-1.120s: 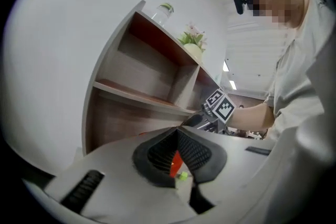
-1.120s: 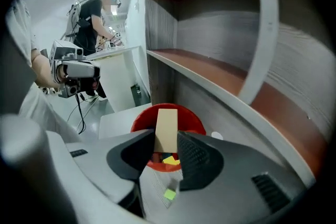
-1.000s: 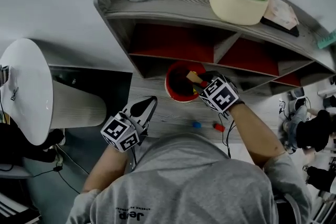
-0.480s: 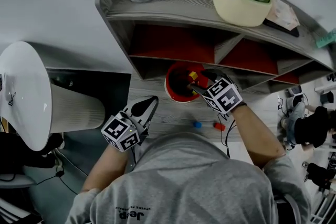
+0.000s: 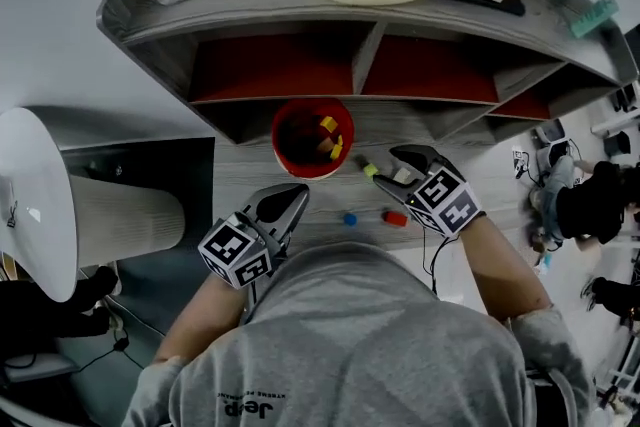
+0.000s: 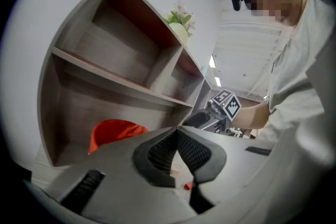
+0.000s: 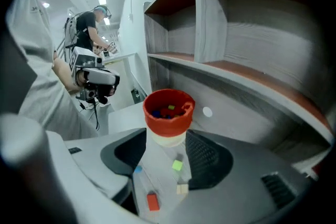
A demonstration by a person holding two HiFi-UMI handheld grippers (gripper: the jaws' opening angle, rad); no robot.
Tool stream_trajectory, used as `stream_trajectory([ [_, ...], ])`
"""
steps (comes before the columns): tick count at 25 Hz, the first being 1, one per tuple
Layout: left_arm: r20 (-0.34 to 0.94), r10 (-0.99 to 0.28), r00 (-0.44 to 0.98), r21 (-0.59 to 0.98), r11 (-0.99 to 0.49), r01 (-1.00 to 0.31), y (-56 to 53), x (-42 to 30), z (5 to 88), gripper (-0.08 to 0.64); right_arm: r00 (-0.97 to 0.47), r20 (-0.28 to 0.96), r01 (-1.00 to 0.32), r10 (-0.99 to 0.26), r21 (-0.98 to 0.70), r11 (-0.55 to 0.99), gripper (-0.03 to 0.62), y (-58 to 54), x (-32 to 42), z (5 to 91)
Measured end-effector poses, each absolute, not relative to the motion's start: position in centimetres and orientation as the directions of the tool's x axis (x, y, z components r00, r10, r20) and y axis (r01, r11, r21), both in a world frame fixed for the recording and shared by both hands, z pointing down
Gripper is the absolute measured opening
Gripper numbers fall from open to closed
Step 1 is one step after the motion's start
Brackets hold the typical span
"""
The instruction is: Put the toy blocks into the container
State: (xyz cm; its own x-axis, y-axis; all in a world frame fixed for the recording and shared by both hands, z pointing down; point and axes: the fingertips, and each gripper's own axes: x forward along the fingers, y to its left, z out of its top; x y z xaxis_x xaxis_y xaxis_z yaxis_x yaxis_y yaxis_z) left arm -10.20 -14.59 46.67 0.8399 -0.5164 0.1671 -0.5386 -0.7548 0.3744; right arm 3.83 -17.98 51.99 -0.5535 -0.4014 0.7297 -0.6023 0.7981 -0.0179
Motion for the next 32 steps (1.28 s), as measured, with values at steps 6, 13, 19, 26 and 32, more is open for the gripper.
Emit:
stream_trajectory([
  [6, 0.210, -0.446, 0.870, 0.394, -0.776, -0.493, -11.9, -2.9, 49.3, 0.011, -0.518, 0.790, -0.586, -0.328, -0.049, 0.809, 0.260, -12.3, 9.7, 58.1],
  [13, 0.282, -0.411, 0.867, 0.410, -0.766, -0.496, -9.1, 2.5, 53.2, 0.011, -0.483, 0.851, -0.499, -0.205, -0.074, 0.864, 0.257, -6.9, 12.4, 67.0],
  [19, 0.330, -0.387, 0.861, 0.424, -0.754, -0.502, -7.6, 4.3, 55.9, 0.011, -0.449, 0.878, -0.450, -0.167, -0.061, 0.891, 0.247, -5.4, 12.7, 72.4],
  [26, 0.364, -0.379, 0.851, 0.432, -0.741, -0.514, -7.0, 3.7, 57.3, 0.011, -0.386, 0.909, -0.459, -0.157, -0.042, 0.887, 0.245, -5.1, 12.5, 77.4],
  [32, 0.366, -0.386, 0.847, 0.439, -0.730, -0.523, -6.8, 2.8, 57.6, 0.011, -0.406, 0.904, -0.426, -0.136, -0.055, 0.903, 0.166, -4.6, 12.5, 78.0],
])
